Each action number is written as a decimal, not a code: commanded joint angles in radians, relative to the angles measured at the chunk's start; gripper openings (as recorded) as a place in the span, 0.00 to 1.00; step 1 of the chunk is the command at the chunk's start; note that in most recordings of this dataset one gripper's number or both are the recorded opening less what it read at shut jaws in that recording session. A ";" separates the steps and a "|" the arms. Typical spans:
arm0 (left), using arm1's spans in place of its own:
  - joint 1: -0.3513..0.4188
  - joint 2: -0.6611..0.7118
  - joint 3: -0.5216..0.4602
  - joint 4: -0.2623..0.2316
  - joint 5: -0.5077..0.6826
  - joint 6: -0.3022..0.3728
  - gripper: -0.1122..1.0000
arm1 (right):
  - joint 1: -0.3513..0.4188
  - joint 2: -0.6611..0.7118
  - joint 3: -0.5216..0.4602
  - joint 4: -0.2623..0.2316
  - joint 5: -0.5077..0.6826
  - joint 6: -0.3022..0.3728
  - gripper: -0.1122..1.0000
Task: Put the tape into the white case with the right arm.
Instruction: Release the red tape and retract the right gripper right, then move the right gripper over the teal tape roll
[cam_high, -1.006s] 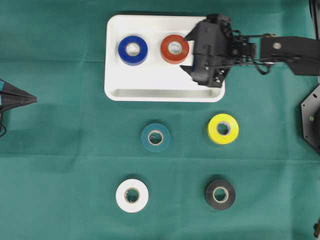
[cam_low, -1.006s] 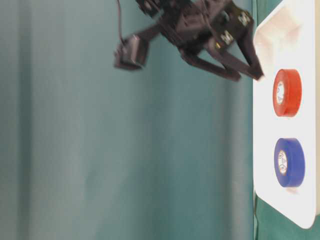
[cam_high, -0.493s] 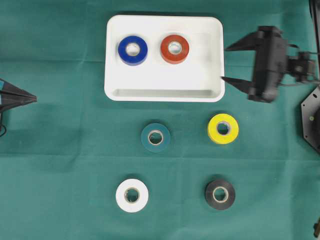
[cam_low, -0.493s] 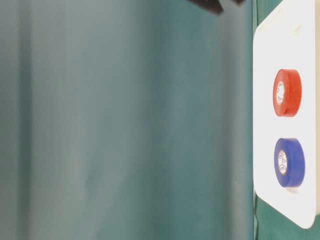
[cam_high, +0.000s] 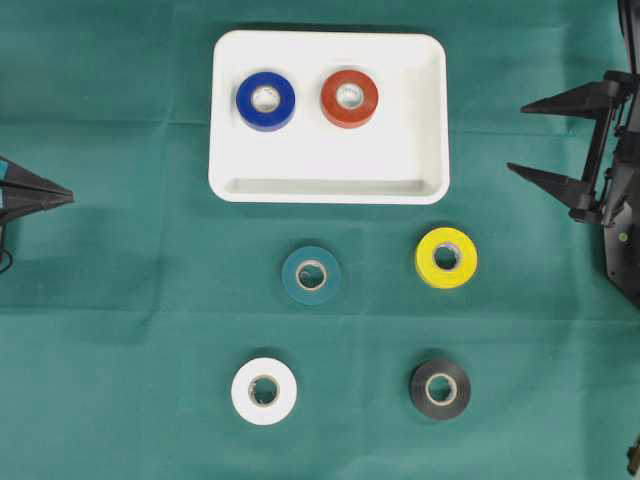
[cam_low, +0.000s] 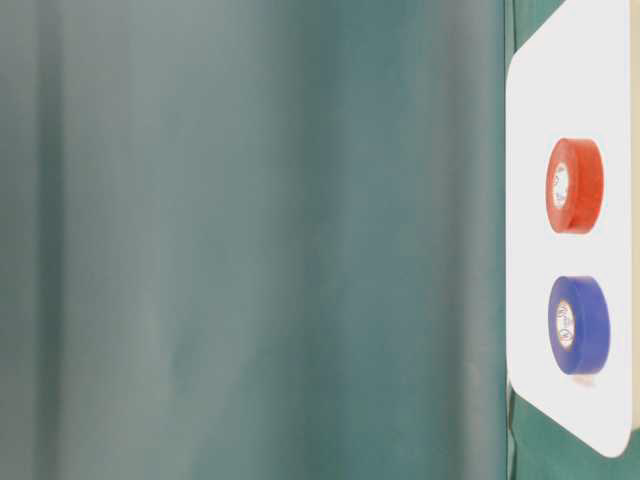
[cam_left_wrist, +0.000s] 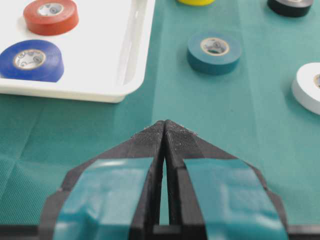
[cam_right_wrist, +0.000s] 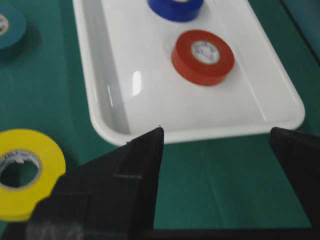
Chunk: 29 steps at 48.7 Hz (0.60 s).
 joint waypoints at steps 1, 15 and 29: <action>0.003 0.008 -0.012 0.000 -0.008 0.002 0.11 | -0.003 -0.002 -0.006 0.003 0.005 0.003 0.65; 0.003 0.008 -0.012 0.000 -0.009 0.002 0.11 | 0.071 0.002 0.026 0.003 -0.028 0.003 0.65; 0.005 0.008 -0.012 0.000 -0.008 0.002 0.11 | 0.296 0.002 0.051 0.003 -0.041 0.005 0.65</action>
